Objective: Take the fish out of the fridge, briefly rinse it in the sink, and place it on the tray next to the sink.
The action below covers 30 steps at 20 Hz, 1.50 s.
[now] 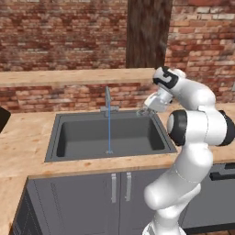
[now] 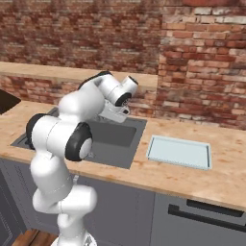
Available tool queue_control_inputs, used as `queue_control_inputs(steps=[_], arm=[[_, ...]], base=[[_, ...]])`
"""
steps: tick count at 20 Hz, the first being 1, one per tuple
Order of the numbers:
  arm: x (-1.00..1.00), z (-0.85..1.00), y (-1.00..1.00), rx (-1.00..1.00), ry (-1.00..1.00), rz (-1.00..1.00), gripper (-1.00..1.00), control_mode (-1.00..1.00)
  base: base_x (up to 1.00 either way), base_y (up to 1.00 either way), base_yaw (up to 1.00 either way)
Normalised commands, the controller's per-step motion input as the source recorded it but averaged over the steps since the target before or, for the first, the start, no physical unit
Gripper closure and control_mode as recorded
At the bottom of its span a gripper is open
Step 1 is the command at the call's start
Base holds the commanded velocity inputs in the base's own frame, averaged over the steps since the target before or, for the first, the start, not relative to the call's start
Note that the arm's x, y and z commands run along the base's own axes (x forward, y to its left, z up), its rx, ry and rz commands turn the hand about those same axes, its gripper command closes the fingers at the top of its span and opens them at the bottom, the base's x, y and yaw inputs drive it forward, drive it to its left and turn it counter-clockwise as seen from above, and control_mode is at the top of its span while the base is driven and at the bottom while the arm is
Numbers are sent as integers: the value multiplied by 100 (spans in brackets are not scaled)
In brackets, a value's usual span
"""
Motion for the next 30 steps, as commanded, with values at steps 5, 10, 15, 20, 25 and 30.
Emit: queue_control_inputs(steps=[5, 10, 15, 20, 25, 30], arm=[[5, -56, 76, -1, 7, 18, 100, -100], [1, -31, 58, 0, 0, 19, 100, -100], [22, -17, 53, 0, 0, 15, 100, -100], [22, -1, 23, 0, -2, 5, 100, -100], [21, 0, 1, -1, -2, 0, 100, -100], [33, -1, 0, -4, -1, 0, 100, -100]], base=[[0, 0, 0], [0, 0, 0], [0, 0, 0], [0, 0, 0], [0, 0, 0], [0, 0, 0]])
